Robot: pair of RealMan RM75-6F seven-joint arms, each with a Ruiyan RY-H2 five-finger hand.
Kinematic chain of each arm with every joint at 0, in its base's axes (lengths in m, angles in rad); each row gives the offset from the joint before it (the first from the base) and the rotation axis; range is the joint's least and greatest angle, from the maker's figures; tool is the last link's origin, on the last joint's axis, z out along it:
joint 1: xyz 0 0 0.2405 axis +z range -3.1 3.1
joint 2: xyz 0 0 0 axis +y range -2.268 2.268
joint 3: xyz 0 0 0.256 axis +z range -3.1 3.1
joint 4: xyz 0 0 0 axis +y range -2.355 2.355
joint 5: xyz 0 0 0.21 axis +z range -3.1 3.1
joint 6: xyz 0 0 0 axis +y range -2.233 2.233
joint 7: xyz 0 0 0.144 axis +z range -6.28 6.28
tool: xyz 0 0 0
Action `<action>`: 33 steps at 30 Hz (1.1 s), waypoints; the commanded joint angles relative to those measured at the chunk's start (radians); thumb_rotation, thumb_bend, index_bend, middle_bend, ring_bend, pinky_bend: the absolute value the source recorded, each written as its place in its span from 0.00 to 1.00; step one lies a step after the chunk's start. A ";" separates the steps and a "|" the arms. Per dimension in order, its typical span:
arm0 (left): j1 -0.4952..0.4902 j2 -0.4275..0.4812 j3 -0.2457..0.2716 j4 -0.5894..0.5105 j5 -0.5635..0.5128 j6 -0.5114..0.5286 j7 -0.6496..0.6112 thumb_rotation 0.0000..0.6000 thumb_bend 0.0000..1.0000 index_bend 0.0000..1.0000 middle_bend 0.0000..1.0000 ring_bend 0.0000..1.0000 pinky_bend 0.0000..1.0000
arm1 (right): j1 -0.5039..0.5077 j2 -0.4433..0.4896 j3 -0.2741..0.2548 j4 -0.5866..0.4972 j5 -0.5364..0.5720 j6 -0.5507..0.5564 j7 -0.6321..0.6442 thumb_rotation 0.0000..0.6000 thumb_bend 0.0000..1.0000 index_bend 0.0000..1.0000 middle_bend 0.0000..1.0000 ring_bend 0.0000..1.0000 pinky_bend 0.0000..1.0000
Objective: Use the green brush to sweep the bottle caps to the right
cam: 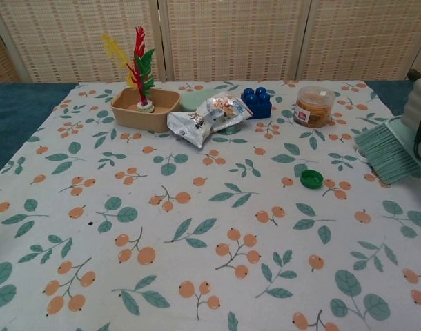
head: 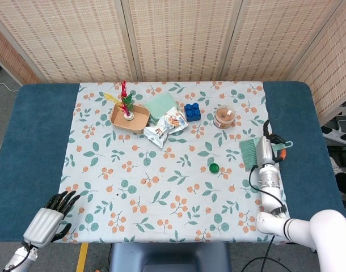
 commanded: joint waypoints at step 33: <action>-0.007 0.018 0.006 0.000 0.004 0.017 -0.047 1.00 0.39 0.00 0.00 0.00 0.12 | 0.120 0.032 0.032 -0.406 -0.184 -0.026 0.105 1.00 0.44 1.00 0.83 0.57 0.00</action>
